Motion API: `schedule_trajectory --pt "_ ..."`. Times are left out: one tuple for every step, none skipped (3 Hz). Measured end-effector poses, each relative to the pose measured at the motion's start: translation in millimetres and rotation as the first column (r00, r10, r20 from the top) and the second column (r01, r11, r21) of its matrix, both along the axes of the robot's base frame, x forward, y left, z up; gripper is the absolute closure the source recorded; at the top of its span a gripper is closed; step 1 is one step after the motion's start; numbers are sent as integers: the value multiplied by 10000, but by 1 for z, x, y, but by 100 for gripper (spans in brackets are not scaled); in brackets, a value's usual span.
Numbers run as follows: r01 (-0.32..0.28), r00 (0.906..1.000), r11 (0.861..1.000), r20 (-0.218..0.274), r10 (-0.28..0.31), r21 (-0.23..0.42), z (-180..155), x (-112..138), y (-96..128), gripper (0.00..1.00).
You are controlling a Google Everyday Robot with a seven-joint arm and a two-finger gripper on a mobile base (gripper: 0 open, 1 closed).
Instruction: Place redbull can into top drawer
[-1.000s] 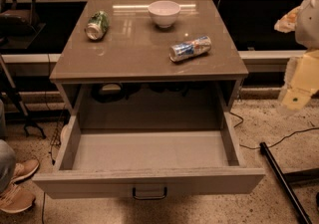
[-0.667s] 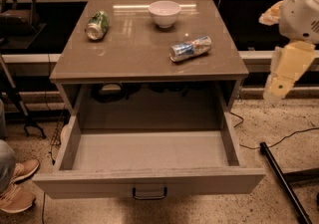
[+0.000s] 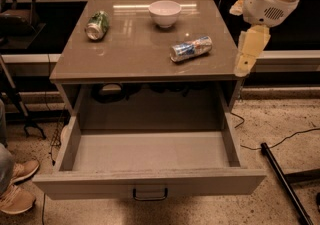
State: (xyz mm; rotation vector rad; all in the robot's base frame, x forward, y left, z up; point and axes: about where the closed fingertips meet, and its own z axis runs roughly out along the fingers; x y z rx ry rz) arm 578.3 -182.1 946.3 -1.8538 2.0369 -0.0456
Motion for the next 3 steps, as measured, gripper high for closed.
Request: schedule_trajectory --pt "-41 10000 9999 89 41 93 -4 13 2 0" --pt "-500 9985 9987 201 501 -41 -11 37 8 0" --pt "-791 9965 9969 276 792 -34 -23 59 12 0"
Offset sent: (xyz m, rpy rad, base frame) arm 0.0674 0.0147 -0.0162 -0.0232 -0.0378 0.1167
